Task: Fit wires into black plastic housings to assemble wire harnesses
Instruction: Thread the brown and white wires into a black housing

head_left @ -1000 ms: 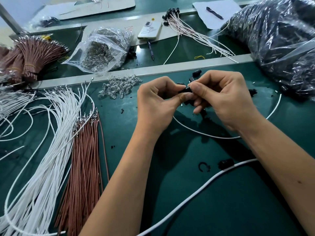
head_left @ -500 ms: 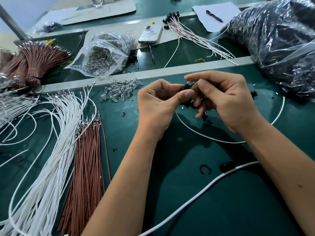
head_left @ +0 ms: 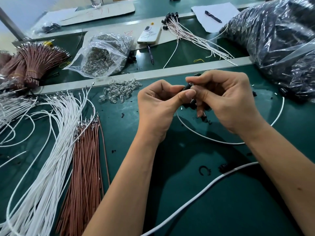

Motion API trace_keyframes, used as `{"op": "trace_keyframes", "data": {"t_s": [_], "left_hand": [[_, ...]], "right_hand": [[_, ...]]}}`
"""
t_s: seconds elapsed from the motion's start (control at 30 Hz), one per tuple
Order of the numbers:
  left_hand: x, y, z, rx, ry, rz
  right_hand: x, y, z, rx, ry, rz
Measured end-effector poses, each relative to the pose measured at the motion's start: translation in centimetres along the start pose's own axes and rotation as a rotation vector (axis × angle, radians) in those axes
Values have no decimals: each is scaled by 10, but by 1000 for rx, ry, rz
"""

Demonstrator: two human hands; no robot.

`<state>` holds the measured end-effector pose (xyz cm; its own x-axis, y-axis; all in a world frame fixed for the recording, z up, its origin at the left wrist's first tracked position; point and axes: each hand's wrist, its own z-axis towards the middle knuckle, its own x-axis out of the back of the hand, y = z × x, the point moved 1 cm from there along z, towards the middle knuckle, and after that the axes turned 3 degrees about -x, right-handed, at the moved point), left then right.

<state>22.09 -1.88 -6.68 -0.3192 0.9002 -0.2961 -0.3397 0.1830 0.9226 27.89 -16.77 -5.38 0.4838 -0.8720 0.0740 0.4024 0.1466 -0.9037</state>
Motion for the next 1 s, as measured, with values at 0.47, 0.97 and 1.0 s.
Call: {"op": "trace_keyframes", "data": {"t_s": [0.47,0.97,1.0], "left_hand": [[-56,42,71,186,459,-319],[-32,-6,180,344,299,225],[-31,-9,185,348,290,251]], "right_hand": [[0,-20,26,-400,-211,-93],[52,27,264,-539,-6,-691],[52,35,276,-501,4,-754]]}}
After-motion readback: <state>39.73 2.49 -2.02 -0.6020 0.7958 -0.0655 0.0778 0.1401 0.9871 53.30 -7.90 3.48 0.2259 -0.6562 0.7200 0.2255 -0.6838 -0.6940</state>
